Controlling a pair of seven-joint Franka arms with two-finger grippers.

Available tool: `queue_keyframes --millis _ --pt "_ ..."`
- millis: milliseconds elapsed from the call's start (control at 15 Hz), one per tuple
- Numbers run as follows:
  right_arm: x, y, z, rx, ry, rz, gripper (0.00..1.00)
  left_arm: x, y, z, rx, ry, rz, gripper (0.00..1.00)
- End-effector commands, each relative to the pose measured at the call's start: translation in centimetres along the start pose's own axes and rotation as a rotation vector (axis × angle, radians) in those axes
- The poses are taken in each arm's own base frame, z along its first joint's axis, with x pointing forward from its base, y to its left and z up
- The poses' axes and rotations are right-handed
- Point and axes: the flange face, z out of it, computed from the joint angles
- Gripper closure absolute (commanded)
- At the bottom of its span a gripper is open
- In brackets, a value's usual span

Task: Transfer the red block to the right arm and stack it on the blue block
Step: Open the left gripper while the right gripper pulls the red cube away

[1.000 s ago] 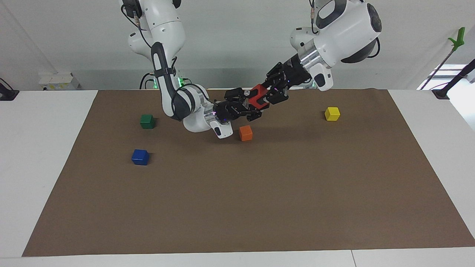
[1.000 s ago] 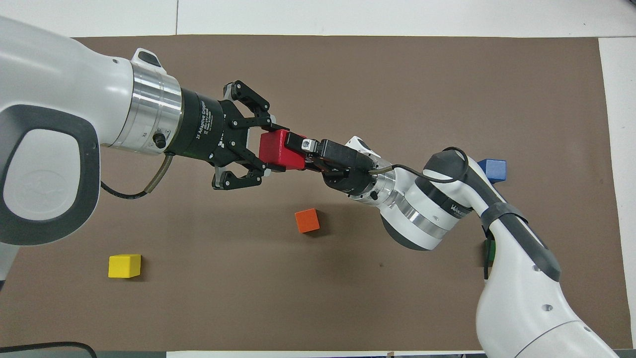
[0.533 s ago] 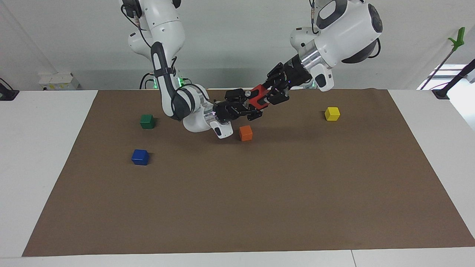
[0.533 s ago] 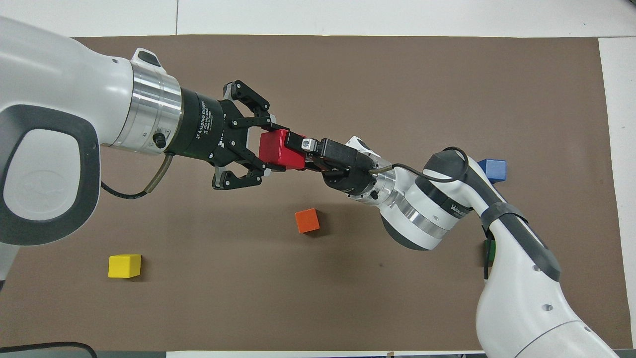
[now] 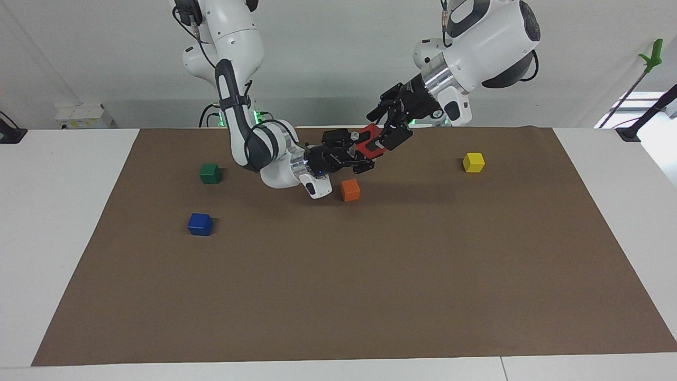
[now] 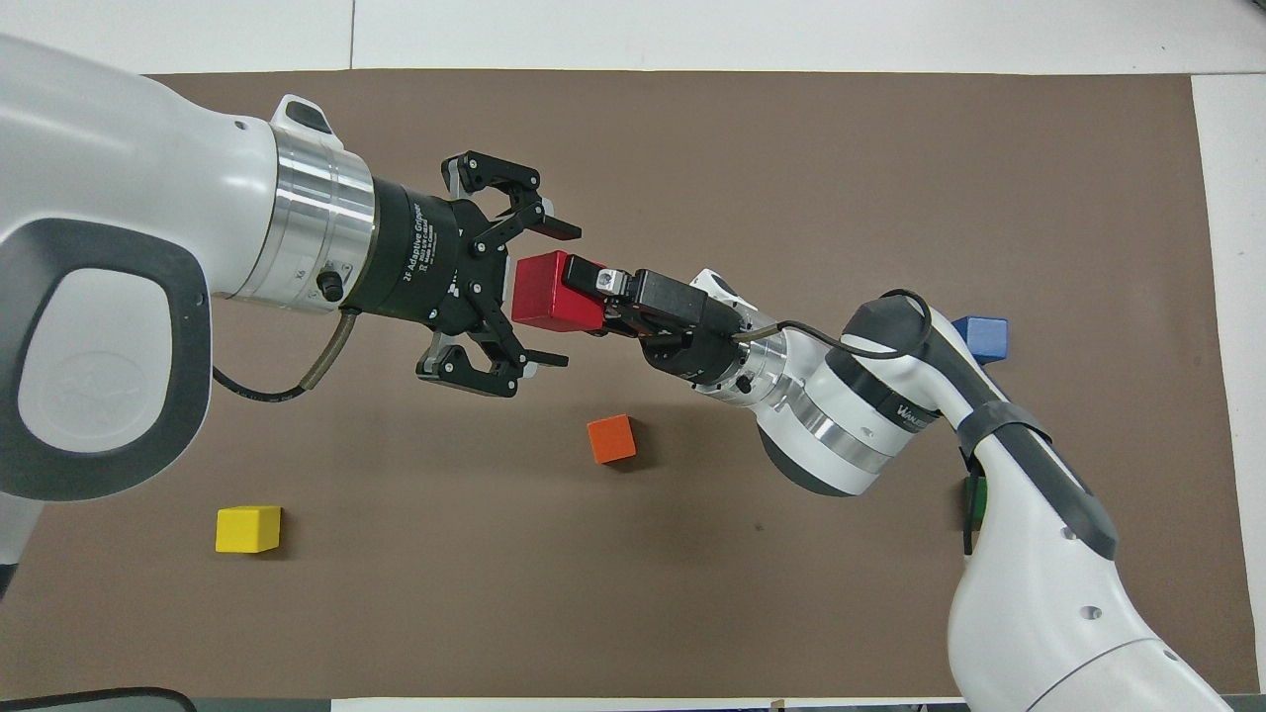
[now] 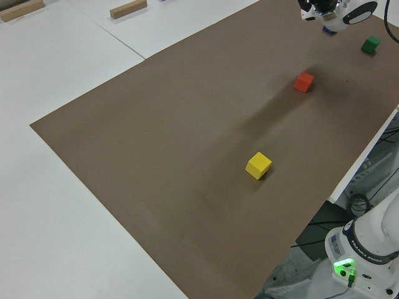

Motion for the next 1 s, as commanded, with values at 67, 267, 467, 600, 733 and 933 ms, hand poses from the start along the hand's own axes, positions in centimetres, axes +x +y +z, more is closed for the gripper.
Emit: queue_keyframes --millis 67,267,467,600,733,933 --pt "1.7 -1.7 -0.9 -0.026 0.002 0.009 1.00 -0.5 -0.6 -0.9 -0.010 0.032 0.012 0.00" --pt "2.8 -3.8 -2.1 -0.060 -0.023 0.012 1.00 -0.2 -0.9 -0.9 -0.005 0.077 0.028 0.00" --pt "3.4 -7.1 -2.9 -0.152 -0.037 0.021 1.00 2.0 -1.6 -1.2 0.015 0.210 0.121 0.00" --pt "3.6 -10.8 -3.1 -0.259 -0.031 0.042 1.00 5.3 -1.7 -2.2 0.031 0.333 0.228 0.00" --pt "3.5 -14.0 -2.9 -0.315 -0.027 0.066 1.00 8.1 -2.1 -2.9 0.068 0.437 0.337 0.00" --pt "3.3 -17.1 -3.2 -0.394 -0.032 0.071 1.00 11.5 -1.6 -5.3 0.125 0.540 0.555 0.00"
